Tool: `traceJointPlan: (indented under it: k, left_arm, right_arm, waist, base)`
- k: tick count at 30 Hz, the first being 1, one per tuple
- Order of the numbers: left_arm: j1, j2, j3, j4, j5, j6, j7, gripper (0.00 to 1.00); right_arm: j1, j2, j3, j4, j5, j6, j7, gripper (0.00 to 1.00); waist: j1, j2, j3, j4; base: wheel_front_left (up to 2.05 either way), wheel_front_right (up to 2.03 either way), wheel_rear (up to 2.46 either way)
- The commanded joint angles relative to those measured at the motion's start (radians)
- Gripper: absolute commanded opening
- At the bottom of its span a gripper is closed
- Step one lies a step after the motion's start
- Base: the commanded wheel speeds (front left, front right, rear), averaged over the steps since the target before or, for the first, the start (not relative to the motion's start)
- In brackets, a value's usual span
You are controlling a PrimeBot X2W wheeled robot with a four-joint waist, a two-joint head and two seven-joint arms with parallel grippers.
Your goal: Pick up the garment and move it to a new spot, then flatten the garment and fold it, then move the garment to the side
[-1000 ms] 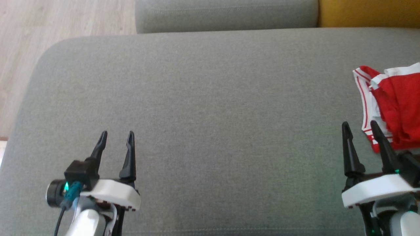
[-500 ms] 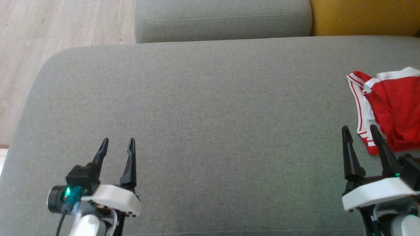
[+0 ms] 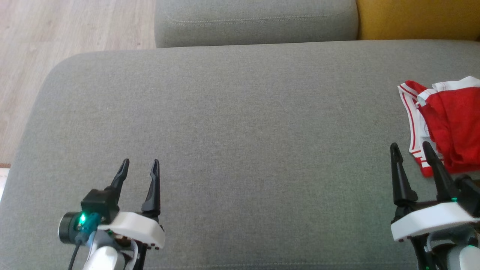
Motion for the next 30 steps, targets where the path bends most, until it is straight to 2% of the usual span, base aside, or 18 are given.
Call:
traceJointPlan:
  k: [1, 16, 17, 21, 30]
  left_arm:
    - [-0.046, 0.019, 0.033, -0.035, -0.007, 0.003, -0.005, 1.0]
    - [-0.061, 0.014, 0.023, -0.032, -0.001, 0.018, -0.014, 1.0]
    - [-0.003, 0.0, -0.006, 0.0, 0.0, 0.011, -0.002, 0.0]
    - [0.028, -0.015, -0.009, 0.062, -0.001, 0.011, 0.001, 0.0]
    - [0.026, -0.025, 0.022, 0.065, -0.106, -0.011, 0.023, 0.0]
  right_arm:
    - [-0.016, -0.006, 0.022, -0.04, 0.005, -0.001, 0.005, 1.0]
    - [-0.021, -0.006, 0.018, -0.049, 0.009, -0.001, 0.019, 1.0]
    - [0.0, 0.0, -0.002, -0.005, 0.0, 0.0, 0.018, 0.0]
    - [0.003, 0.001, 0.002, 0.07, 0.001, 0.0, 0.018, 0.0]
    - [-0.011, -0.005, 0.006, 0.099, 0.119, 0.0, 0.012, 0.0]
  waist:
    - [0.0001, -0.0001, 0.002, 0.001]
    - [0.0001, -0.0001, 0.018, -0.005]
    - [0.0001, -0.0001, 0.018, -0.005]
    - [0.0001, -0.0001, 0.018, -0.005]
    - [0.0001, -0.0001, 0.015, -0.007]
  base:
    - [0.0, 0.0, 0.0]
    - [0.0, 0.0, 0.0]
    - [0.0, 0.0, 0.0]
    - [0.0, 0.0, 0.0]
    - [0.0, 0.0, 0.0]
